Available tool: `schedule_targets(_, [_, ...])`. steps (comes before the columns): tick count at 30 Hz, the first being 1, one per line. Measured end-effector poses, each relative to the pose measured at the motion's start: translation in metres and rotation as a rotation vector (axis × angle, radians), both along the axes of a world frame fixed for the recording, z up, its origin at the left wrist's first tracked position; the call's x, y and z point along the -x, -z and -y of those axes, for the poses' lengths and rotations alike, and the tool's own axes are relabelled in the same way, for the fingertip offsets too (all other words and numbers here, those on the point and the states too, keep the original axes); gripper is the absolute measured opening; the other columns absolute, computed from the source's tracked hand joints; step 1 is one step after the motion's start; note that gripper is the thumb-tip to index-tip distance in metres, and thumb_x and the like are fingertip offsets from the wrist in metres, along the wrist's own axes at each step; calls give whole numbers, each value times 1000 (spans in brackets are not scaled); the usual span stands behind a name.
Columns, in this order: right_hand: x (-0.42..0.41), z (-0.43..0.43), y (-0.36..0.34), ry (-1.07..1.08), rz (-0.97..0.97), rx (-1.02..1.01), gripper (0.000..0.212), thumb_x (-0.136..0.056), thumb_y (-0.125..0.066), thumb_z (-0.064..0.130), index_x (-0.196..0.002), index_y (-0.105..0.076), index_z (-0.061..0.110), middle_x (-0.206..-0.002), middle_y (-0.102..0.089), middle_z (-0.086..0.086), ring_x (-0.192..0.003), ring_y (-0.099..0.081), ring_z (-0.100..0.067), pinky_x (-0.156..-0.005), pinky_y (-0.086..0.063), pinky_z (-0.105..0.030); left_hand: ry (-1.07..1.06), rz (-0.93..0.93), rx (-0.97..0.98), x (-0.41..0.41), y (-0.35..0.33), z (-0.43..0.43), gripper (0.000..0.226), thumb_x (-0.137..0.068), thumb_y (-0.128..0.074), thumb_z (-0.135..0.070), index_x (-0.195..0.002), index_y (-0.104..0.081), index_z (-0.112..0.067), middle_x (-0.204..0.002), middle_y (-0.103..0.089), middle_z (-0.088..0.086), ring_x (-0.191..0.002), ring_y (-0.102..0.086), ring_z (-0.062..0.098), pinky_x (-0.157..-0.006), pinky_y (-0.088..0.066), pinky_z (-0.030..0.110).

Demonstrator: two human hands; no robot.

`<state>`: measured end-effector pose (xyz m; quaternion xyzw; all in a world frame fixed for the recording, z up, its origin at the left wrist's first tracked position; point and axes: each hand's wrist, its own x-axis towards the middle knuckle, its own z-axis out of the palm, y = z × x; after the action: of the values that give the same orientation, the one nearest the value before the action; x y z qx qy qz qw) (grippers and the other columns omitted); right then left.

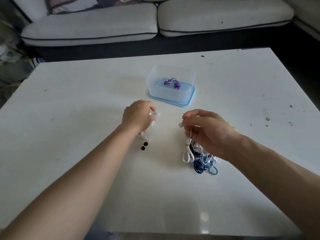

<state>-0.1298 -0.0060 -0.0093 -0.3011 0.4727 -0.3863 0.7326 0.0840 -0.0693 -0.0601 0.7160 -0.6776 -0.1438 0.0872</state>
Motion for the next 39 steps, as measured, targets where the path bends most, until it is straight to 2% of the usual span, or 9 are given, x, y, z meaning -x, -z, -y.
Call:
schedule_targets(5, [4,3,-2,-10,6,-7,23,-81,-63,-16,-78,-63,7,-80,-63,-13,-69,-55,-18,-59,-50,-21,44,21,75,13,14,16,24,-86,-63,-22,-109,-67,-23,-109,-64,0,-104,-58,23,-86,-46,34])
schedule_targets(9, [6,5,-2,5,132,-13,18,-86,-60,-10,-79,-62,5,-76,-65,-12,-63,-57,-15,-61,-52,-22,88,48,82,15,27,22,8,-85,-62,-15,-90,-66,-20,-95,-64,-2,-95,-57,23,-74,-45,33])
schedule_targets(12, [9,6,-1,-9,211,-2,11,-93,-57,-4,-89,-65,3,-79,-66,-12,-65,-62,-15,-65,-56,-24,75,-14,88,15,25,21,8,-82,-62,-15,-79,-63,-22,-86,-63,-4,-87,-59,21,-68,-46,31])
schedule_targets(15, [8,4,0,-20,198,24,13,-95,-55,-1,-94,-68,1,-80,-66,-11,-69,-65,-15,-69,-58,-24,8,-299,128,19,-3,4,6,-82,-68,-16,-81,-70,-22,-79,-68,-8,-77,-63,12,-69,-48,21])
schedule_targets(17, [7,1,-2,-10,182,46,13,-94,-56,-2,-93,-69,1,-81,-67,-12,-71,-68,-16,-70,-59,-25,-54,-646,77,23,-28,-22,8,-83,-74,-11,-85,-73,-19,-80,-72,-6,-72,-64,7,-67,-48,14])
schedule_targets(21, [1,-8,-13,-17,167,97,13,-88,-60,-8,-93,-69,0,-83,-70,-15,-74,-72,-18,-73,-60,-26,-220,-1292,-146,23,-66,-80,17,-76,-76,-3,-89,-71,-13,-86,-74,6,-75,-68,12,-66,-52,17])
schedule_targets(25, [-7,-18,-21,-9,151,183,15,-80,-66,-2,-94,-66,-2,-80,-72,-17,-73,-73,-20,-71,-60,-26,-276,-1560,-239,28,-82,-97,24,-67,-71,-4,-90,-69,-10,-91,-75,13,-85,-72,19,-69,-55,18])
schedule_targets(29, [-7,-20,-24,26,104,270,25,-70,-71,7,-92,-66,-2,-83,-72,-21,-75,-73,-24,-70,-59,-26,-256,-1650,-254,33,-85,-100,24,-69,-67,-1,-92,-66,-7,-89,-75,16,-87,-74,20,-72,-57,18])
schedule_targets(39, [0,-17,-25,-8,-49,361,22,-68,-77,12,-88,-72,4,-86,-74,-22,-75,-72,-25,-75,-57,-30,-244,-1586,-242,36,-85,-97,25,-66,-68,0,-91,-67,-6,-85,-76,11,-80,-75,18,-70,-57,18])
